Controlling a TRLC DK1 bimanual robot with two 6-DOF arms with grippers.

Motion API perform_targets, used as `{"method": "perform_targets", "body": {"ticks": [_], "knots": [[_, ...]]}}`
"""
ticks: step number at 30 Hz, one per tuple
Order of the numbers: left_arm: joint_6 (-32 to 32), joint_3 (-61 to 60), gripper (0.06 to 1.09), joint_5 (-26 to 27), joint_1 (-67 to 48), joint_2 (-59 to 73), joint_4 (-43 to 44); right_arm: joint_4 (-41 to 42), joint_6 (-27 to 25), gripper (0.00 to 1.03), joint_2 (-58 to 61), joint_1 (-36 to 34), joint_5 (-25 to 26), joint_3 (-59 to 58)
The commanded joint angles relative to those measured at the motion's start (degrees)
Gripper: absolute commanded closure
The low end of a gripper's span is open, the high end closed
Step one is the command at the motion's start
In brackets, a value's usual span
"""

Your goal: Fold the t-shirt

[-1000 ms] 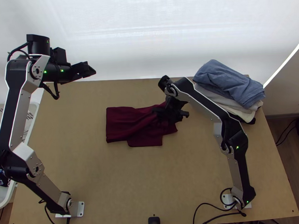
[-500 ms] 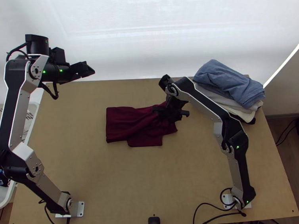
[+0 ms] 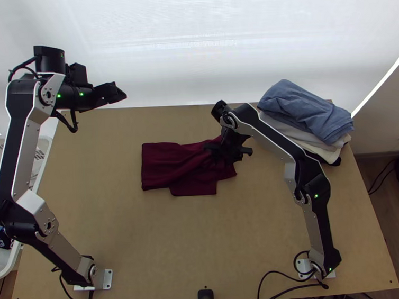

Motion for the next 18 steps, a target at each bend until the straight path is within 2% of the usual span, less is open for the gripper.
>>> {"method": "perform_targets", "body": {"ticks": [1, 14, 15, 17, 18], "knots": [[0.5, 0.5, 0.09, 0.3, 0.6, -1.0, -0.5, -0.2, -0.2, 0.54, 1.8, -0.4, 0.7, -1.3], [0.6, 0.6, 0.09, 0.3, 0.5, -0.8, -0.5, 0.7, -0.6, 0.56, 3.6, -0.4, 0.8, -1.4], [0.6, 0.6, 0.09, 0.3, 0.5, -0.8, -0.5, 0.8, -0.9, 0.68, 3.5, -0.3, 0.9, -1.3], [0.7, 0.7, 0.09, 0.3, 0.5, -0.9, -0.5, 1.2, -0.9, 1.0, 3.1, -0.3, 0.8, -1.3], [0.8, 0.7, 0.09, 0.3, 0.5, -0.8, -0.5, 1.2, -0.9, 1.0, 2.9, -0.3, 0.8, -1.3]]}}
